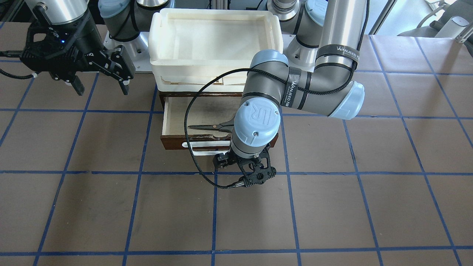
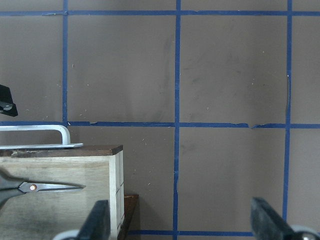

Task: Put scissors in drawer and close it
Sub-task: 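Push the drawer front with the left gripper toward the cabinet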

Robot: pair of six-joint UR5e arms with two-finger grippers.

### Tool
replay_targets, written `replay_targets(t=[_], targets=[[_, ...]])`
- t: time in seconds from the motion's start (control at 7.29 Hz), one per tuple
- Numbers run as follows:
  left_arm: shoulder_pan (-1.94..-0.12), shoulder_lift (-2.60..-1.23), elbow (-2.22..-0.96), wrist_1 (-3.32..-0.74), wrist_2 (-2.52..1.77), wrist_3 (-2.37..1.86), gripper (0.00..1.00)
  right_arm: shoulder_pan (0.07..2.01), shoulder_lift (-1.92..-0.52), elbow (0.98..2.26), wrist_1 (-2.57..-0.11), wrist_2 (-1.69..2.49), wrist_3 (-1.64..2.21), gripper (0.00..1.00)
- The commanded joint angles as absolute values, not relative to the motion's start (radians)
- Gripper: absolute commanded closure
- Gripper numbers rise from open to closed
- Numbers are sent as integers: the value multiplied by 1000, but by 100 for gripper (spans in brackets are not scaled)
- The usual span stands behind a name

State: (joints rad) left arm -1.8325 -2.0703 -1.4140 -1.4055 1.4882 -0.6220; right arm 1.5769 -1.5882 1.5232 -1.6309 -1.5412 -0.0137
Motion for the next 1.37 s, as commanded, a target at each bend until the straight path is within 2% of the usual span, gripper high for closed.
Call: replay_targets(t=[0.0,1.23], targets=[[-1839,-2063,-1420,-1423,1489,-621,0,1577,-1591,1523,-1628,-1540,-11,0],[-1848,-2046,-1427,-1545,1482,-630,0,1577,-1597,1523,-1620,-1543,9,0]])
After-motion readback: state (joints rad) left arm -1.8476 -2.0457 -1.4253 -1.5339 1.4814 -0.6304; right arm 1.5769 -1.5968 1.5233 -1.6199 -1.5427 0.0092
